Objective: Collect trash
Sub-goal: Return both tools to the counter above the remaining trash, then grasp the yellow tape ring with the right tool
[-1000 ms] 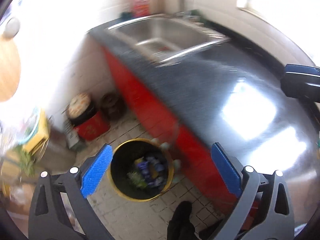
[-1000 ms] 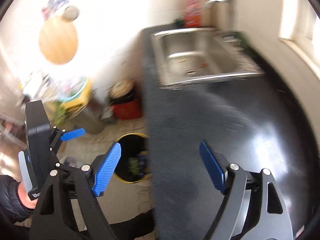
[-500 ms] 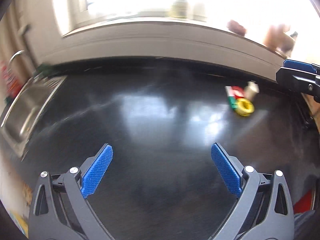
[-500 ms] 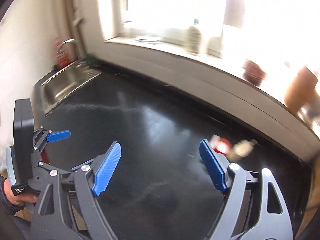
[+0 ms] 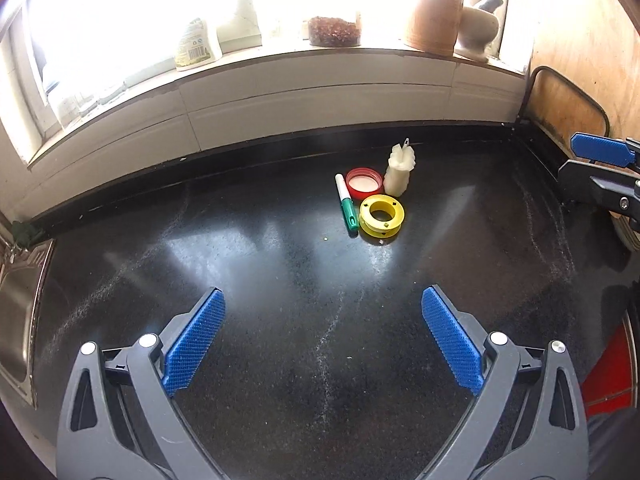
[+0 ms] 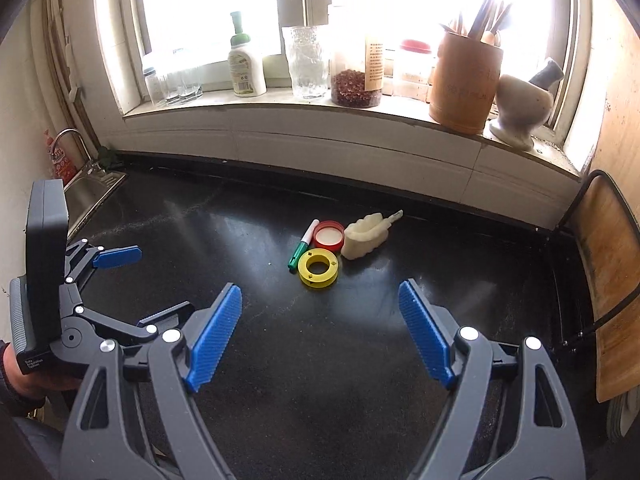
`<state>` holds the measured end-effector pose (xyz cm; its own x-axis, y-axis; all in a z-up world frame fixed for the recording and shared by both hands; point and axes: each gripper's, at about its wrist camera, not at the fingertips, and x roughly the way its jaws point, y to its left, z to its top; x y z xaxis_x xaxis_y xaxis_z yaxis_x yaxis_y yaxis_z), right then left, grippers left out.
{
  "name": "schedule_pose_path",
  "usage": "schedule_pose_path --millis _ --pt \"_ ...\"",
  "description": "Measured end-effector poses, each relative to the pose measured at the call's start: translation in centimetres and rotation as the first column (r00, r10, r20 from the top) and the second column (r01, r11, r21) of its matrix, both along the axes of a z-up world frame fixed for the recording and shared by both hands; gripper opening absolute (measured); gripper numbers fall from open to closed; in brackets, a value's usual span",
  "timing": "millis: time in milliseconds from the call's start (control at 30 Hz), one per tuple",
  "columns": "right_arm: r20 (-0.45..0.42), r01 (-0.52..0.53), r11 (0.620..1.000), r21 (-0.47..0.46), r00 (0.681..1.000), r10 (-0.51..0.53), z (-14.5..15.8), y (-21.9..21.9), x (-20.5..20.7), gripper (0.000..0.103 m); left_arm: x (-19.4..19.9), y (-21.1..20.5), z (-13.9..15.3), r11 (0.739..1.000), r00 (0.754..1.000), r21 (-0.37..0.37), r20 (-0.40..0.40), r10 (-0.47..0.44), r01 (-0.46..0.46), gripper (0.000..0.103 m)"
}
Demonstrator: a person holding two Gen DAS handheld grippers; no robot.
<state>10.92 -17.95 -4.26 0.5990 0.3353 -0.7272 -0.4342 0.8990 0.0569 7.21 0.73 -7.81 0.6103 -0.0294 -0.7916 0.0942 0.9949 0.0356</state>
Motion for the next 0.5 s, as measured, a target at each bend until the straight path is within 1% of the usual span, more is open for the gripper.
schedule_pose_path --millis 100,200,333,500 --pt "-0.006 -0.010 1.000 0.001 1.000 0.010 -0.5 0.5 0.7 0.078 0.6 0.6 -0.3 1.000 1.000 -0.003 -0.014 0.008 -0.008 0.096" --pt "-0.028 -0.018 1.000 -0.001 0.999 0.018 -1.9 0.9 1.7 0.078 1.5 1.3 -1.3 1.000 0.999 -0.020 -0.034 0.019 -0.020 0.096" --pt "-0.062 -0.033 0.999 -0.020 0.998 0.032 -4.7 1.8 3.4 0.078 3.0 2.0 -3.2 0.999 0.997 -0.034 -0.067 0.037 -0.039 0.096" --pt "-0.110 -0.054 0.998 -0.042 0.993 0.049 -8.9 3.4 6.1 0.078 4.8 2.9 -5.4 0.999 0.995 -0.028 -0.097 0.035 -0.038 0.096"
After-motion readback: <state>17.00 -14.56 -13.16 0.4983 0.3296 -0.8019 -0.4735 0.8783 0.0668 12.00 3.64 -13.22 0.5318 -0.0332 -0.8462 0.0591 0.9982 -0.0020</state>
